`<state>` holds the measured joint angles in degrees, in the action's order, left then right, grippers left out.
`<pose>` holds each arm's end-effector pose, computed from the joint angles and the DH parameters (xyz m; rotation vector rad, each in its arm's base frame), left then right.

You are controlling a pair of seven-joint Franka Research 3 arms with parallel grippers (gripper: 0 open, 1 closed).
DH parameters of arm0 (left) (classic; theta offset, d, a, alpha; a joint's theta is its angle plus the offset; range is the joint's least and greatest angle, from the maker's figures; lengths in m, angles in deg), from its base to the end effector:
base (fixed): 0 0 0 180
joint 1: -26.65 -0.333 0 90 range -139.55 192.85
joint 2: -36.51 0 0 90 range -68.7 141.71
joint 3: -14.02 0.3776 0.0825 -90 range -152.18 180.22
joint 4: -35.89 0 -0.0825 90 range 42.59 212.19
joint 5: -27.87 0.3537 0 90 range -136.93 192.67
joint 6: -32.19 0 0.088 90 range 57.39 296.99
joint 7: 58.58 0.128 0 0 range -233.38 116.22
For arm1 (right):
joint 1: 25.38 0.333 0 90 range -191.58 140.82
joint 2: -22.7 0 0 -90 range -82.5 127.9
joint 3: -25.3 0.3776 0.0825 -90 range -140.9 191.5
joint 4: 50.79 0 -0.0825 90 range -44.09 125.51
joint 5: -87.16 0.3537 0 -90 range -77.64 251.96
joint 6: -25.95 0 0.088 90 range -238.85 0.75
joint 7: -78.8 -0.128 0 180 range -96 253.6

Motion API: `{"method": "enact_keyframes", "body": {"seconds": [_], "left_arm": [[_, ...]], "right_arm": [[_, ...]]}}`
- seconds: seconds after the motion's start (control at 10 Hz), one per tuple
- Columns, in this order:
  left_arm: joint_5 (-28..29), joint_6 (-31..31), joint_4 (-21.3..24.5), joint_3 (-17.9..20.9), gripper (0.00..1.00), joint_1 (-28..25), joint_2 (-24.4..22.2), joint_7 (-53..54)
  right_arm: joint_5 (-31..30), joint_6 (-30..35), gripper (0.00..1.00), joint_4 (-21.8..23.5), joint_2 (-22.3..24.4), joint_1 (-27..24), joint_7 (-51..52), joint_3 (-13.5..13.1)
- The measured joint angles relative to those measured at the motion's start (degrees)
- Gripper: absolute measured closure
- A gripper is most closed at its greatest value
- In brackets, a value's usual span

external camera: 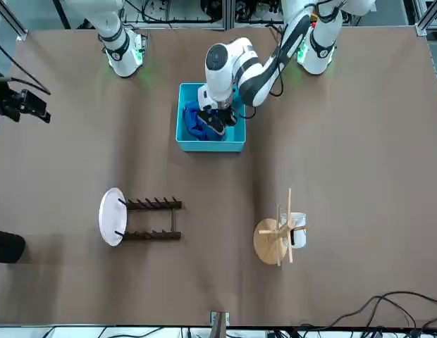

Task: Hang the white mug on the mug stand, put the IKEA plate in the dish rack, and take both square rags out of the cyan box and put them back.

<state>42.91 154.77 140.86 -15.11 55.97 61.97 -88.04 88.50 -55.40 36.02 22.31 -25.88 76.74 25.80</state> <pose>0.3704 -0.5098 0.3623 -2.9415 0.9464 0.0743 0.5088 0.0032 0.6734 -3.1156 0.0524 0.1598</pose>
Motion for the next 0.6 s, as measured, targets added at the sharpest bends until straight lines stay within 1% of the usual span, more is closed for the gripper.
{"method": "enact_keyframes", "body": {"seconds": [0.1, 0.2, 0.3, 0.5, 0.6], "left_arm": [[-0.02, -0.37, 0.06, 0.0, 0.97, 0.02, -0.37, 0.02], [-0.02, -0.35, 0.39, 0.01, 0.85, 0.06, 0.32, 0.06], [-0.02, 0.9, 0.6, 0.05, 0.71, 0.1, 2.29, 0.12], [-0.02, 5.22, 0.56, 0.23, 0.4, 0.12, 7.38, 0.13], [-0.02, 6.08, 0.48, 0.35, 0.26, 0.12, 9.23, 0.13]], "right_arm": [[0.04, 1.62, 0.0, 0.0, 0.0, 0.78, 0.06, 0.02], [0.2, 2.54, 0.0, 0.0, 0.0, 1.61, 0.07, 0.04], [0.42, 2.65, 0.0, 0.0, 0.0, 2.32, 0.09, 0.06], [0.53, 2.65, 0.0, 0.0, 0.0, 3.2, 0.09, 0.08], [0.53, 2.63, 0.0, 0.0, 0.0, 3.19, 0.09, 0.0]]}}
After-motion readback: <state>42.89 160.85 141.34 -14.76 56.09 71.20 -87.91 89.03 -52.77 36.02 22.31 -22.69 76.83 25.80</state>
